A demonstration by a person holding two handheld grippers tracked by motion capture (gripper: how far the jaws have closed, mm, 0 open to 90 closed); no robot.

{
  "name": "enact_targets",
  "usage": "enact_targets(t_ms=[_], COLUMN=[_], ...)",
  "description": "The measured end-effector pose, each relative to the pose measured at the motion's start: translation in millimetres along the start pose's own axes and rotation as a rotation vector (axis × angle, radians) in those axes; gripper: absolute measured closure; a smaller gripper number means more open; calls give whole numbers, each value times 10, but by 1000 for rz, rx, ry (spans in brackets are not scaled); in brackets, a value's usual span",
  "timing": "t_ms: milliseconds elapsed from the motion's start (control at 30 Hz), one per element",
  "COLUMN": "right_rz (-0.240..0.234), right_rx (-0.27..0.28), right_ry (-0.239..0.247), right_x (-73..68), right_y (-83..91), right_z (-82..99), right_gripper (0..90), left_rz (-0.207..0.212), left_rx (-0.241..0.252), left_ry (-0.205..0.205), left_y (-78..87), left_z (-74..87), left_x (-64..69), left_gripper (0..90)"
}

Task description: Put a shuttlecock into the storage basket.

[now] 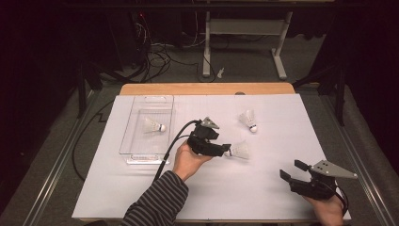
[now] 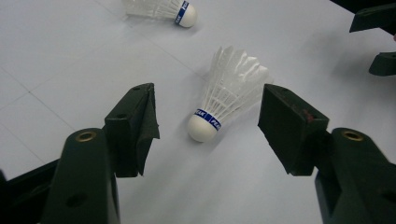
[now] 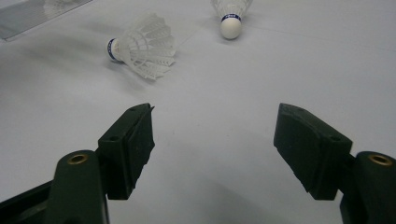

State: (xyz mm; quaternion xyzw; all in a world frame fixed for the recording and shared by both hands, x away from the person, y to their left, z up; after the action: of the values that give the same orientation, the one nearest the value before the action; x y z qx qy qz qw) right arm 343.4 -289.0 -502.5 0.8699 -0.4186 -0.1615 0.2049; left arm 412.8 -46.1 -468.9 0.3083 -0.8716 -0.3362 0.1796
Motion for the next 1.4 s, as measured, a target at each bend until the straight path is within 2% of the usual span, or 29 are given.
enact_targets(t_ms=[433,967,1400], right_rz=[-2,-3,-4], right_rx=[-1,-2,-2], right_ry=[2,2,3], right_x=[-1,0,1], right_y=[-2,-6,-7], right_z=[0,1,0], right_gripper=[291,291,291], left_rz=[-14,-22,3], left_rx=[-98,-169,-225], left_ry=[-45,-69,-81], left_y=[-153,-277,-387], left_z=[42,67,90], left_x=[-5,-10,11], left_gripper=[385,357,367])
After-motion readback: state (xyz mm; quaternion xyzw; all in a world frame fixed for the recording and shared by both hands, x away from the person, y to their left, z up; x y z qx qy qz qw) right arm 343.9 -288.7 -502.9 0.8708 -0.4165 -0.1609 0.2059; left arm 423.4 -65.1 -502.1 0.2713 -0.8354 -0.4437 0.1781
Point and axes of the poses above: each handheld gripper's, and its own axes: y roughly backward along the jaws, z roughly out of its underside, x roughly to its right, the point moved 10 cm from there along -y, roughly forward along the jaws, and after that the axes turned 7 degrees about -z, right-handed, at the moved point
